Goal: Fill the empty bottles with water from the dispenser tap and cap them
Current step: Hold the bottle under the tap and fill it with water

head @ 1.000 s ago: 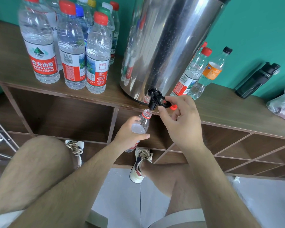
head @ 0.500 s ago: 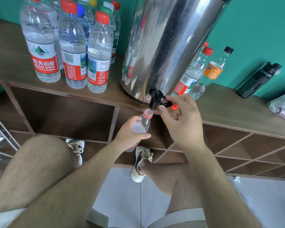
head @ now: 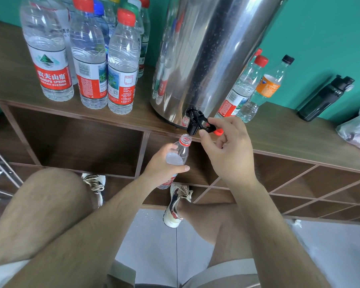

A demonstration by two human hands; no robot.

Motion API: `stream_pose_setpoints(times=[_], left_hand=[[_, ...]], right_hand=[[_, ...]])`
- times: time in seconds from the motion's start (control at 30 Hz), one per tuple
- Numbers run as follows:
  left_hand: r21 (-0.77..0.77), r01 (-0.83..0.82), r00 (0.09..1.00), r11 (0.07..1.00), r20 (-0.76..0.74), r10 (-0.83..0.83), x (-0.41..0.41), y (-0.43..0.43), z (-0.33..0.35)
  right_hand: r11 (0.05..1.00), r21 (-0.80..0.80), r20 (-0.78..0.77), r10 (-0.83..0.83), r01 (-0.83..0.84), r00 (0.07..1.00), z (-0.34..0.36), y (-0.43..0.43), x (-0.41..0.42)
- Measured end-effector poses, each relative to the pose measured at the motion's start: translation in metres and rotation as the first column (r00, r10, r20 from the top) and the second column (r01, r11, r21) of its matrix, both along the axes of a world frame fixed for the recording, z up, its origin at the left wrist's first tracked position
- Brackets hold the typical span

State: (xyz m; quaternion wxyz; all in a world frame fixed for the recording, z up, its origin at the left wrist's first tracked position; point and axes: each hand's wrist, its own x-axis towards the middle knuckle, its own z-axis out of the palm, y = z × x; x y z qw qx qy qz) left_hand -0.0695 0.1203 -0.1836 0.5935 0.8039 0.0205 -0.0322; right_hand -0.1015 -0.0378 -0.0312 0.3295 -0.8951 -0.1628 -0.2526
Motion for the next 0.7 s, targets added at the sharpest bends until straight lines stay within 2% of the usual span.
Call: stream_pose_setpoints(times=[0.7], left_hand=[[-0.022, 0.008, 1.0, 1.0, 0.004, -0.008, -0.0007, -0.0007, 0.001]], right_hand=[[1.0, 0.024, -0.013, 0.017, -0.017, 1.0, -0.0008, 0.0001, 0.0019]])
